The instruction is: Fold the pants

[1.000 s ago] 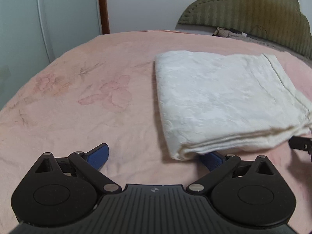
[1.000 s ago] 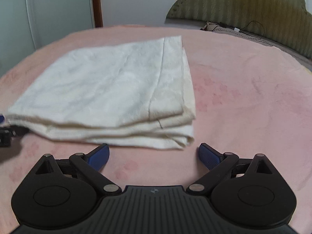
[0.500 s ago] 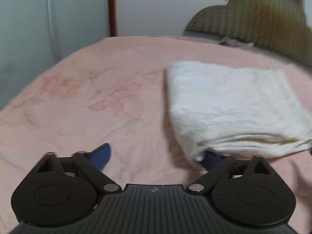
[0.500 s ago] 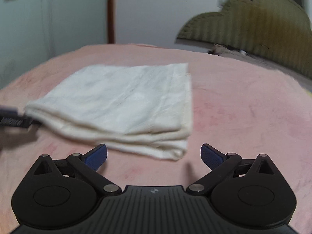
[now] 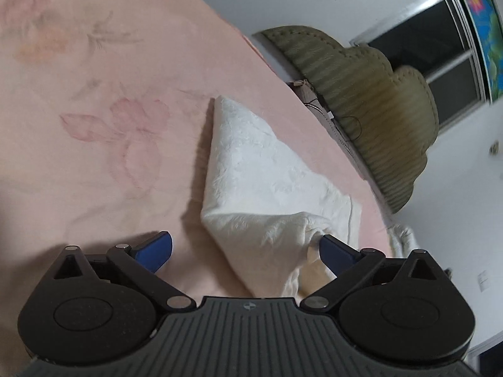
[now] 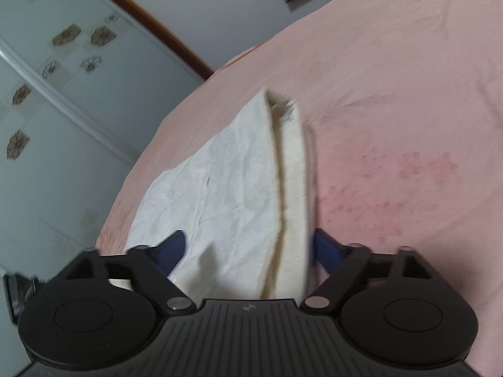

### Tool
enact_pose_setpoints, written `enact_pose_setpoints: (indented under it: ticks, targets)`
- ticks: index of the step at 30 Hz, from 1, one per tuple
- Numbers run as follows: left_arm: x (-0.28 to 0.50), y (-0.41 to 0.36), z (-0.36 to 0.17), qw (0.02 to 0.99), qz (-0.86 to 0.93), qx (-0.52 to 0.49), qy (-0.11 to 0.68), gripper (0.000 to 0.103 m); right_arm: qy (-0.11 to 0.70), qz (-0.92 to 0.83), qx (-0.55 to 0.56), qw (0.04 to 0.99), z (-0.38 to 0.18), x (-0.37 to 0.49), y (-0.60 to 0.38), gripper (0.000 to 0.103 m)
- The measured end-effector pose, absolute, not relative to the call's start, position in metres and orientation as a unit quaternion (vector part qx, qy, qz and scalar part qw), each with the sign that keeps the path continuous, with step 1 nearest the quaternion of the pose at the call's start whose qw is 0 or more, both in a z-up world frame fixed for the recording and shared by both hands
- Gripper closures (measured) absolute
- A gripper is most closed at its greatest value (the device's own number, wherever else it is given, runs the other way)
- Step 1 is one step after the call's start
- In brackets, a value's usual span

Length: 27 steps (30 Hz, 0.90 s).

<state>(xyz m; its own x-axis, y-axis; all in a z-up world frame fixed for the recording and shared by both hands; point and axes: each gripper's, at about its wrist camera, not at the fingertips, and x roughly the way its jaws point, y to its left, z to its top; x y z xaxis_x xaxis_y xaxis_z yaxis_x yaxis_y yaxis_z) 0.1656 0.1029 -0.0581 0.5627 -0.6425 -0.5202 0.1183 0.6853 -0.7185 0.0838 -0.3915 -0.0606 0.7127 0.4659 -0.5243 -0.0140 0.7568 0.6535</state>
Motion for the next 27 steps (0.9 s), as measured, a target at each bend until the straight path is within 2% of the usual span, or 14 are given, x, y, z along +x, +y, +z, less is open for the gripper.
enact_pose_setpoints:
  ticks: [5, 8, 11, 12, 14, 15, 16, 17, 18, 20, 21, 24, 27]
  targets:
    - [0.166, 0.122, -0.059, 0.815, -0.227, -0.378, 0.375, 0.0, 0.356, 0.132, 0.249, 0.891, -0.053, 0.086, -0.371, 0.023]
    - [0.178, 0.115, -0.07, 0.8, -0.213, -0.376, 0.417, 0.0, 0.347, 0.136, 0.24, 0.896, -0.054, 0.084, -0.369, 0.021]
    - [0.186, 0.094, -0.066, 0.815, -0.219, -0.332, 0.421, 0.001, 0.332, 0.156, 0.207, 0.907, -0.057, 0.088, -0.361, 0.004]
    - [0.19, 0.087, -0.065, 0.811, -0.227, -0.333, 0.423, 0.005, 0.332, 0.161, 0.19, 0.91, -0.056, 0.09, -0.354, 0.002]
    - [0.195, 0.077, -0.067, 0.797, -0.256, -0.345, 0.425, 0.019, 0.346, 0.146, 0.176, 0.91, -0.052, 0.095, -0.347, 0.002]
    - [0.198, 0.071, -0.066, 0.804, -0.25, -0.332, 0.426, 0.038, 0.35, 0.138, 0.189, 0.907, -0.049, 0.096, -0.347, 0.01]
    - [0.199, 0.064, -0.063, 0.819, -0.24, -0.3, 0.426, 0.066, 0.349, 0.137, 0.202, 0.905, -0.048, 0.096, -0.348, 0.019]
    - [0.199, 0.057, -0.059, 0.839, -0.228, -0.254, 0.423, 0.085, 0.346, 0.127, 0.207, 0.906, -0.047, 0.095, -0.351, 0.045]
    - [0.196, 0.052, -0.054, 0.853, -0.235, -0.219, 0.412, 0.091, 0.342, 0.111, 0.207, 0.91, -0.045, 0.093, -0.355, 0.065]
    - [0.189, 0.045, -0.042, 0.874, -0.247, -0.175, 0.379, 0.094, 0.322, 0.119, 0.244, 0.907, -0.044, 0.085, -0.368, 0.078]
    - [0.186, 0.041, -0.034, 0.886, -0.249, -0.152, 0.361, 0.094, 0.314, 0.123, 0.254, 0.906, -0.043, 0.081, -0.37, 0.08]
    - [0.175, 0.029, -0.012, 0.914, -0.236, -0.093, 0.315, 0.094, 0.289, 0.122, 0.234, 0.92, -0.032, 0.07, -0.356, 0.08]
    - [0.176, 0.036, -0.015, 0.905, -0.233, -0.093, 0.343, 0.092, 0.285, 0.112, 0.237, 0.922, -0.03, 0.065, -0.346, 0.077]
